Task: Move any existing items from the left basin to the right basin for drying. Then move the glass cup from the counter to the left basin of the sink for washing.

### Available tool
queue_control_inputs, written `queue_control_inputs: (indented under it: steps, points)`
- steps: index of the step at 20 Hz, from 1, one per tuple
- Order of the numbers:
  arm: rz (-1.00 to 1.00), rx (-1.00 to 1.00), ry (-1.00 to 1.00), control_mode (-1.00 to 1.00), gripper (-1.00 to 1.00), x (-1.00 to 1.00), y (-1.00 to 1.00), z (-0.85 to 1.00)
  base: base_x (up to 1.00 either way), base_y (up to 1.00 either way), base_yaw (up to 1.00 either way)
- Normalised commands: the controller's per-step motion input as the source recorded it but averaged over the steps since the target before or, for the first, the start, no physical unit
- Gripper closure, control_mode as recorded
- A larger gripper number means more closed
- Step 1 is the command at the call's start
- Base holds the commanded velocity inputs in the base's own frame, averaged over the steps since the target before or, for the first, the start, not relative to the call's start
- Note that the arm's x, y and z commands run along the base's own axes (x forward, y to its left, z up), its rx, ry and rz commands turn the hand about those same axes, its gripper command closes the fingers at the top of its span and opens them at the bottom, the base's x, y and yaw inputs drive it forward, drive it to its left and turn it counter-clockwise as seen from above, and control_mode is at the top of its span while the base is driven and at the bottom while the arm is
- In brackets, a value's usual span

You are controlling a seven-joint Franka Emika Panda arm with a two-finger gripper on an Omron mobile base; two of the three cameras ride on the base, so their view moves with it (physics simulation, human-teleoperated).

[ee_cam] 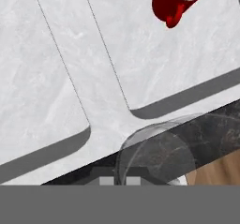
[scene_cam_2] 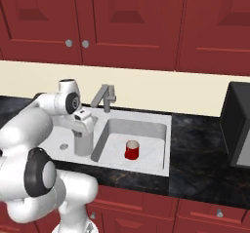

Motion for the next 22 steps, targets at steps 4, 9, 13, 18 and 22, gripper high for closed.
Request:
queue_control_inputs:
  steps: [4, 9, 13, 18, 22]
  points:
    - [0.05, 0.0, 0.03, -1.0, 1.0, 0.27, 0.69, -0.14, 0.0, 0.0, 0.0]
    - [0.07, 0.0, 0.06, -1.0, 1.0, 0.24, 0.46, -0.19, 0.0, 0.0, 0.0]
    - [0.07, 0.0, 0.07, -1.0, 1.0, 0.34, 0.3, -0.24, 0.0, 0.0, 0.0]
    - [0.04, 0.0, 0.04, -1.0, 1.0, 0.48, 0.39, -0.25, 0.0, 0.0, 0.0]
    - [0.03, 0.0, 0.05, -1.0, 1.0, 0.4, 0.41, -0.23, 0.0, 0.0, 0.0]
